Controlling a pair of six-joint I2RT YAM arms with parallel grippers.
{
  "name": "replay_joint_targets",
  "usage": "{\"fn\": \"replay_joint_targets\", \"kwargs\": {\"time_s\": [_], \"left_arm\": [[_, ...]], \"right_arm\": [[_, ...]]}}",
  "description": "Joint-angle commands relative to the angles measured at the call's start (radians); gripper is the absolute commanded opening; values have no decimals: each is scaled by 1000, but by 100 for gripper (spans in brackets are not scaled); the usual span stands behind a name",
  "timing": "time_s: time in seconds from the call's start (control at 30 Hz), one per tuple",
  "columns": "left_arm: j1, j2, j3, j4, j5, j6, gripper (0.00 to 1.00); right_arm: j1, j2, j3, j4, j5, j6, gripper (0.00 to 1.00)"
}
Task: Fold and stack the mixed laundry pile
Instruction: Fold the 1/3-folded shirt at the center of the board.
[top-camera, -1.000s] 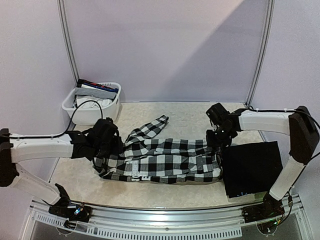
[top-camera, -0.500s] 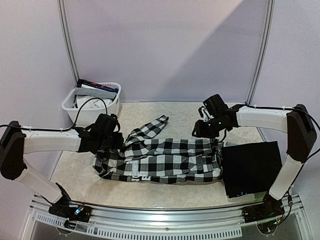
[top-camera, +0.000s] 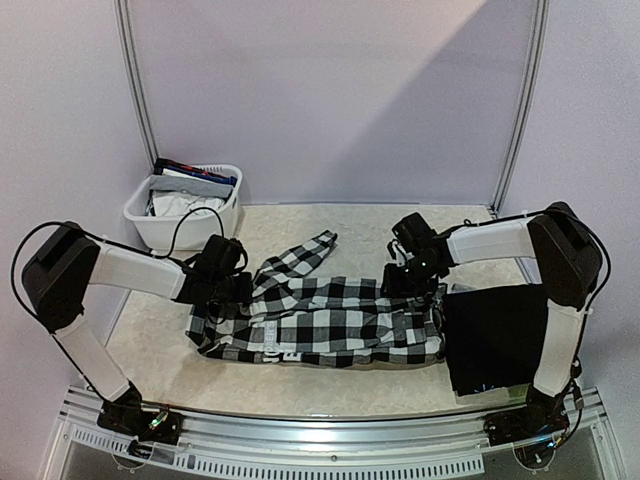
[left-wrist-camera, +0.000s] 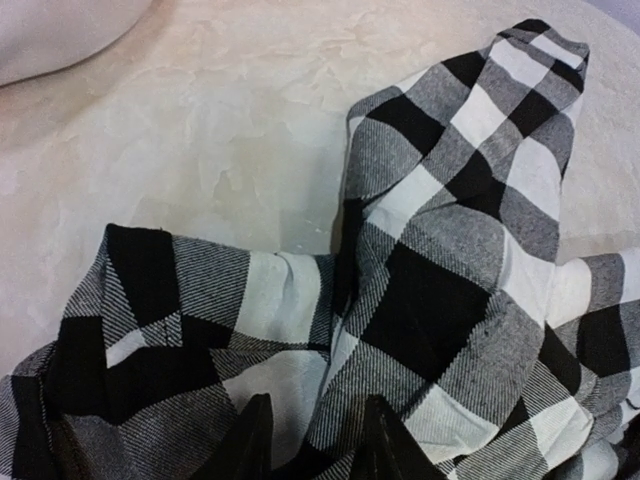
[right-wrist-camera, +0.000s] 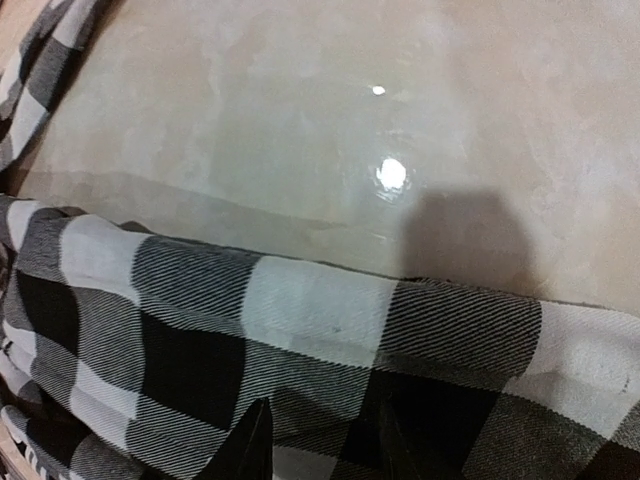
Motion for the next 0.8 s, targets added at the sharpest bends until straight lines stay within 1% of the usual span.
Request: {"fn": "replay_joint_targets", "kwargs": {"time_s": [0.0,0.2,0.5,0.6,0.77], "left_arm": [[16,78,-27,46,-21,-9,31],[27,117,-45,75,-88,-27,31],[76,183,2,109,-74,-27,31],[76,151,5,98,-59,-22,31],[51,40,-31,77,-44,8,32]], "right_arm": [[-33,71,-8,14,34,7,36],[-101,127,41,8,43,5,36],[-131,243,210,-35,41,-26,35],[-132,247,217,-49,38,-31,35],[-119,177,132,-33,17,-27,35]]}}
